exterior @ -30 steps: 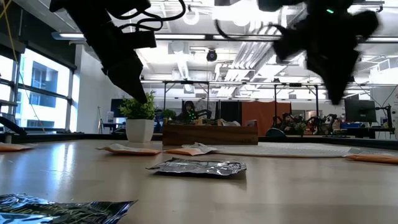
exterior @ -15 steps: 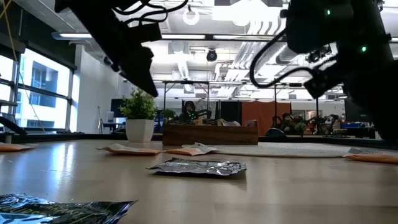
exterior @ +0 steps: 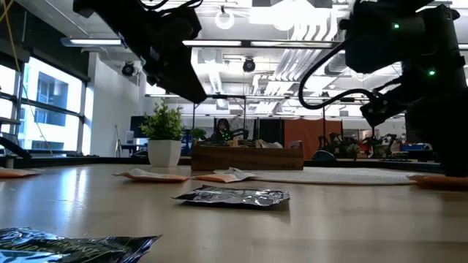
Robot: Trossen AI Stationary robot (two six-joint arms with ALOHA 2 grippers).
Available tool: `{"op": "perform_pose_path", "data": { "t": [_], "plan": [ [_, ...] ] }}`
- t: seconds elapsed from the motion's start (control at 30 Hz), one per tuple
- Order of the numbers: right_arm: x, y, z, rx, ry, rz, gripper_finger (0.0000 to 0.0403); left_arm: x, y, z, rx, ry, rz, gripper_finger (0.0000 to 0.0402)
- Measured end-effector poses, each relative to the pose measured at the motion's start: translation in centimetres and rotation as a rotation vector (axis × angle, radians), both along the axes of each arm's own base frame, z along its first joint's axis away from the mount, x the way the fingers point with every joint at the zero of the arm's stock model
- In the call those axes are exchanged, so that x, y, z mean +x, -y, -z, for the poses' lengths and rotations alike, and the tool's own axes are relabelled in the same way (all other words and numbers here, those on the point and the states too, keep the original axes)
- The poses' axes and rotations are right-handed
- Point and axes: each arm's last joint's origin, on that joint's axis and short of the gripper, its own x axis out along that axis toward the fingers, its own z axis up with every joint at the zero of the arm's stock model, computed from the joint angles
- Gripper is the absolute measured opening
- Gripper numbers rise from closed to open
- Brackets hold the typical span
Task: Pick & Place Tea
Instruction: Put the white tea bag into the right section of the wooden organizer
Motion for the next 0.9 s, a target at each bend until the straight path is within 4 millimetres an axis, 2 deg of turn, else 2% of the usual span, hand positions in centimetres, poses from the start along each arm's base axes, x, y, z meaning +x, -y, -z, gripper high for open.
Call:
{"op": "perform_pose_path", "data": {
  "t": [0.1, 0.27, 0.37, 0.53, 0.8, 0.9],
  "plan": [
    [-0.4, 0.0, 0.7, 0.012, 0.022, -0.004, 0.0066, 0.2, 0.1, -0.1, -0.026, 0.021, 0.025, 0.0158],
    [-0.3, 0.0, 0.8, 0.024, 0.029, -0.001, 0.0009, 0.2, 0.2, -0.1, -0.042, 0.018, 0.043, 0.0158],
    [-0.1, 0.0, 0.4, 0.014, 0.036, -0.005, 0.0015, 0.2, 0.2, -0.1, -0.042, 0.019, 0.043, 0.0158],
    [0.9, -0.1, -1.1, -0.027, 0.128, -0.038, 0.0004, 0.2, 0.2, -0.1, -0.042, 0.019, 0.043, 0.0158],
    [3.5, -0.6, -5.2, -0.089, 0.310, -0.159, 0.0002, 0.2, 0.2, -0.1, -0.042, 0.019, 0.043, 0.0158],
    [4.4, -0.5, -6.4, -0.183, 0.373, -0.233, 0.0003, 0.2, 0.2, -0.1, -0.042, 0.019, 0.043, 0.0158]
  ]
}}
